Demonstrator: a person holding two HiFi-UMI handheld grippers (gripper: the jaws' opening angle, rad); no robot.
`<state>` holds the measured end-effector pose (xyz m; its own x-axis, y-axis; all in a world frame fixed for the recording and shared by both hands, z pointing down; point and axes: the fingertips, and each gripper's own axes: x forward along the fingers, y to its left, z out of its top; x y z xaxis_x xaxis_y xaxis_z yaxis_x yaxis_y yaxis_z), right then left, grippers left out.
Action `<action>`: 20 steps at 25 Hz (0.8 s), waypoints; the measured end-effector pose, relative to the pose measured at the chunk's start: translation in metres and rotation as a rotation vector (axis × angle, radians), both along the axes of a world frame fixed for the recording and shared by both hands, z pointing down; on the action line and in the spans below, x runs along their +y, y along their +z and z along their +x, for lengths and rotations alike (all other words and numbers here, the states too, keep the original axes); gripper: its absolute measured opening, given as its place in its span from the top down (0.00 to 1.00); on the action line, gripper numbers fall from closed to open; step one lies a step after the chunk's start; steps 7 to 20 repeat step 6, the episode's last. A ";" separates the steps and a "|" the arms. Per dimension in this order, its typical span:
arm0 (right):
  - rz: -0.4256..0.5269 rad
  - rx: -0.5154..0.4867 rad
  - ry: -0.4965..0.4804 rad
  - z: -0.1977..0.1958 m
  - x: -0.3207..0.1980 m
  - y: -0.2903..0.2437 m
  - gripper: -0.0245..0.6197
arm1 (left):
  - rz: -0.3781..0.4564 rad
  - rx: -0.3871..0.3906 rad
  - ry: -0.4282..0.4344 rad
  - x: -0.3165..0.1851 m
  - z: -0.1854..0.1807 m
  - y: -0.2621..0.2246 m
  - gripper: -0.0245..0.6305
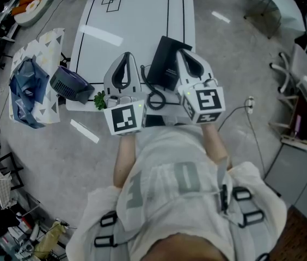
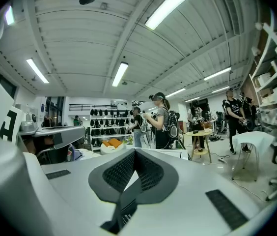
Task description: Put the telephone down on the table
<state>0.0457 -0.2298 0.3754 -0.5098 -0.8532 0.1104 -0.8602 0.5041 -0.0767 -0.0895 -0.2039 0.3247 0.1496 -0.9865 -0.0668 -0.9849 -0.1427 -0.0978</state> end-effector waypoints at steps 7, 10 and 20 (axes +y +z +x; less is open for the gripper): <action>0.000 0.001 -0.029 -0.006 0.004 -0.004 0.95 | -0.010 0.013 -0.003 0.001 -0.002 0.001 0.95; 0.000 0.001 -0.029 -0.006 0.004 -0.004 0.95 | -0.010 0.013 -0.003 0.001 -0.002 0.001 0.95; 0.000 0.001 -0.029 -0.006 0.004 -0.004 0.95 | -0.010 0.013 -0.003 0.001 -0.002 0.001 0.95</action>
